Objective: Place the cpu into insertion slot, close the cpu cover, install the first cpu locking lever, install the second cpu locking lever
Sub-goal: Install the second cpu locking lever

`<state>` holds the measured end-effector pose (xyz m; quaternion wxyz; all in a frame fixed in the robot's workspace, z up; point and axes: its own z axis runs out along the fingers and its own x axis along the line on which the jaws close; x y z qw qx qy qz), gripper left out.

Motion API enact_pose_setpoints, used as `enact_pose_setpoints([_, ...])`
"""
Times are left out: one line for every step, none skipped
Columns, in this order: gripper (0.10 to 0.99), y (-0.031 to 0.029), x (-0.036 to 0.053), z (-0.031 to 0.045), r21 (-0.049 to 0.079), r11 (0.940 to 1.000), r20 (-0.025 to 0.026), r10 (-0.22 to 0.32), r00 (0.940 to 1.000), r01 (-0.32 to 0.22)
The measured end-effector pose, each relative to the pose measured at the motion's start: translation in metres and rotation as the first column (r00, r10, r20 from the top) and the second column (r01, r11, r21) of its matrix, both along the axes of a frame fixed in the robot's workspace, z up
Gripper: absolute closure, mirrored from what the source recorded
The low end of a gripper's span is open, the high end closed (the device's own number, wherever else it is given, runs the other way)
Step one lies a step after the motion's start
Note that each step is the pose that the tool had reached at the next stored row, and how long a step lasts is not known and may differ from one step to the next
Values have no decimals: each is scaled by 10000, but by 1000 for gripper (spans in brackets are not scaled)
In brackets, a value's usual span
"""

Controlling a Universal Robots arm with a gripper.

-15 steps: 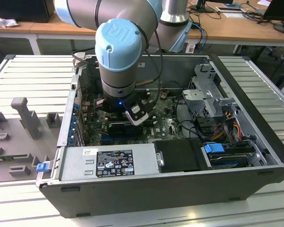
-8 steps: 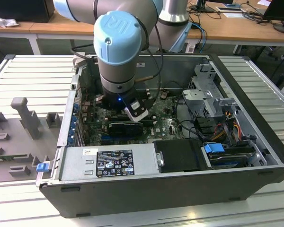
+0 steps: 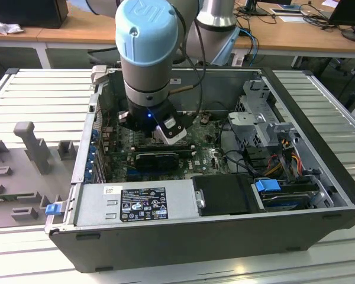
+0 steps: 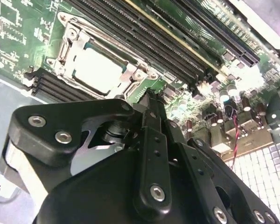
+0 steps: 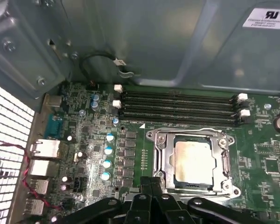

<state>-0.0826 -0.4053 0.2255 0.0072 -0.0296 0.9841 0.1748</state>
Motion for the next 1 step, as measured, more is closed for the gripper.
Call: enact_pose_setpoints([980, 0, 0, 0, 0, 10000, 1, 0, 10000, 0])
